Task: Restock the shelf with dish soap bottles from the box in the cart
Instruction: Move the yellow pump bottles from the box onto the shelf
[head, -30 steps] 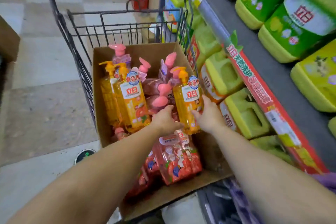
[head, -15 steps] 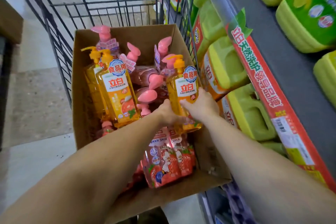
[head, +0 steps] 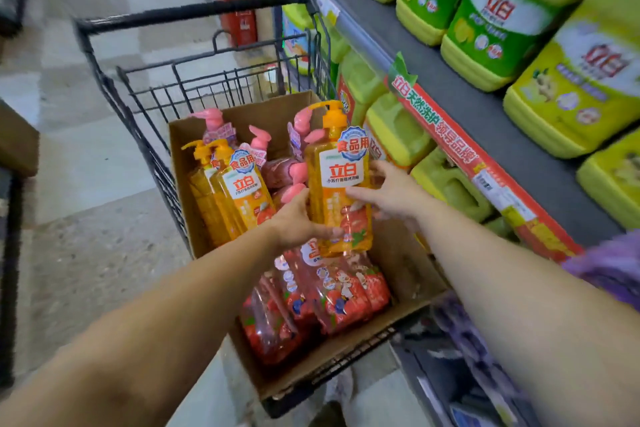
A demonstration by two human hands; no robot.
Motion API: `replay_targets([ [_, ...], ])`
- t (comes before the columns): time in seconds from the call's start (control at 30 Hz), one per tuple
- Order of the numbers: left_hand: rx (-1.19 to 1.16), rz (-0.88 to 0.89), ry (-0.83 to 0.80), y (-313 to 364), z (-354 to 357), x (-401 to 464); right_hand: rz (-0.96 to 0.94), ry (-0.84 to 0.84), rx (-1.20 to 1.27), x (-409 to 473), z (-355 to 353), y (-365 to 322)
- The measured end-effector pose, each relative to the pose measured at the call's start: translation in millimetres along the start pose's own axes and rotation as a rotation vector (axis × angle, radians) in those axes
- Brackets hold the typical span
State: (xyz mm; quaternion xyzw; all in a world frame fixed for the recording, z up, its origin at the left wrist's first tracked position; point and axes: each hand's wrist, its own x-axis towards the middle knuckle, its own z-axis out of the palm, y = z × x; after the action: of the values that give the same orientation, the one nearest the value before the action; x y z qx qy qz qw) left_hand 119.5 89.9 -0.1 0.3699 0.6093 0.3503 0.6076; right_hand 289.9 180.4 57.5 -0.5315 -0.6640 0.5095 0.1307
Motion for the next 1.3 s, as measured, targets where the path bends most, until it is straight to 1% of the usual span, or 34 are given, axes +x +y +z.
replay_targets([
  [0.13, 0.044, 0.163, -0.144, 8, -7, -48, -0.042, 0.142, 0.026, -71, 15, -16],
  [0.27, 0.117, 0.254, -0.291, 25, -3, -91, -0.086, 0.322, 0.060, -146, 24, -35],
  [0.37, 0.144, 0.303, -0.394, 48, 18, -120, -0.100, 0.449, 0.026, -202, 14, -48],
  [0.43, 0.143, 0.321, -0.453, 64, 40, -138, -0.125, 0.516, 0.062, -240, 3, -52],
  [0.5, 0.142, 0.341, -0.501, 76, 69, -149, -0.142, 0.622, 0.078, -279, -11, -49],
  [0.57, 0.141, 0.412, -0.549, 87, 107, -166, -0.141, 0.727, 0.099, -322, -28, -42],
  [0.67, 0.199, 0.550, -0.619, 102, 179, -203, -0.147, 0.864, 0.148, -397, -56, -28],
  [0.8, 0.180, 0.574, -0.726, 106, 292, -254, -0.127, 1.060, 0.101, -514, -93, 1],
  [0.87, 0.181, 0.582, -0.820, 105, 350, -292, -0.088, 1.149, 0.103, -580, -107, 18],
  [0.97, 0.182, 0.599, -0.982, 101, 439, -356, -0.002, 1.337, 0.020, -682, -123, 46],
  [1.03, 0.193, 0.627, -1.031, 100, 484, -388, 0.023, 1.408, -0.008, -730, -131, 60],
  [1.1, 0.190, 0.649, -1.098, 99, 538, -435, 0.055, 1.513, -0.056, -795, -137, 72],
  [1.17, 0.200, 0.685, -1.146, 99, 584, -478, 0.054, 1.638, -0.046, -848, -142, 81],
  [1.23, 0.183, 0.664, -1.218, 100, 624, -520, 0.039, 1.752, -0.017, -897, -149, 89],
  [1.3, 0.164, 0.650, -1.266, 101, 660, -555, 0.035, 1.803, -0.023, -938, -156, 97],
])
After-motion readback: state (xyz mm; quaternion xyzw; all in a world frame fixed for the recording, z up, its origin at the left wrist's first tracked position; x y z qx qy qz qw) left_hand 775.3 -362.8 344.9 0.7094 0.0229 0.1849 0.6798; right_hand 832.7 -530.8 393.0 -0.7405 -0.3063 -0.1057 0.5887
